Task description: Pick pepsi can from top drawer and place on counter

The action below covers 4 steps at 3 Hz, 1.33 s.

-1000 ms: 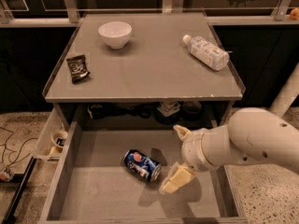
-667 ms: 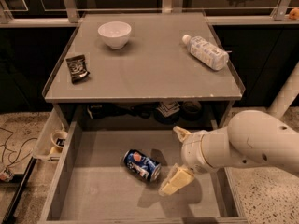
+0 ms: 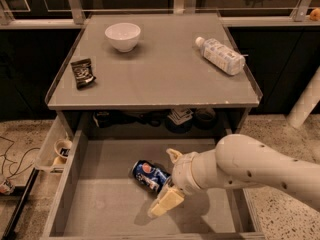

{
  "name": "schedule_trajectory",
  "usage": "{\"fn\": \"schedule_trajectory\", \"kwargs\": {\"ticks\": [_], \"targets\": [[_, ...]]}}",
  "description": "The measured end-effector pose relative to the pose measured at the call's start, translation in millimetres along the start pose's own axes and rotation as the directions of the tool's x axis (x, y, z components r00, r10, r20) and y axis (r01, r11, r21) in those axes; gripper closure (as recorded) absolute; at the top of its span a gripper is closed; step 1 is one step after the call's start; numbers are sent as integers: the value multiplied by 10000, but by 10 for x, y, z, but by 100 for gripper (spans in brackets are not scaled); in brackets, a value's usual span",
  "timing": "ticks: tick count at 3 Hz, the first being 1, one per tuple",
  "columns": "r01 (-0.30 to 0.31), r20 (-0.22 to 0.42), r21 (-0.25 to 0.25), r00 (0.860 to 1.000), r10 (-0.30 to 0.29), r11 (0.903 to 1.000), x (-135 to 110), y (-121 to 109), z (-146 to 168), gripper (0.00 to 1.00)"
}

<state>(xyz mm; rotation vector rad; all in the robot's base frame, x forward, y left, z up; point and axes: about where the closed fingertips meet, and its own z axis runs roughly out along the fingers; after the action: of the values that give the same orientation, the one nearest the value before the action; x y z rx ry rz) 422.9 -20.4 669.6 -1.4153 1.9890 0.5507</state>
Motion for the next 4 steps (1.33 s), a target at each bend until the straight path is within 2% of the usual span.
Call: {"fn": "schedule_trajectory", "kwargs": {"ticks": [1,3,4], "targets": [[-223,19,21,9997,223,9997,19,10,274,0],[49,-37,1064,10000,-46,9943,66,-138,558,0],[-6,139,1339,9999,-13,9910,121,-195,640,0]]}}
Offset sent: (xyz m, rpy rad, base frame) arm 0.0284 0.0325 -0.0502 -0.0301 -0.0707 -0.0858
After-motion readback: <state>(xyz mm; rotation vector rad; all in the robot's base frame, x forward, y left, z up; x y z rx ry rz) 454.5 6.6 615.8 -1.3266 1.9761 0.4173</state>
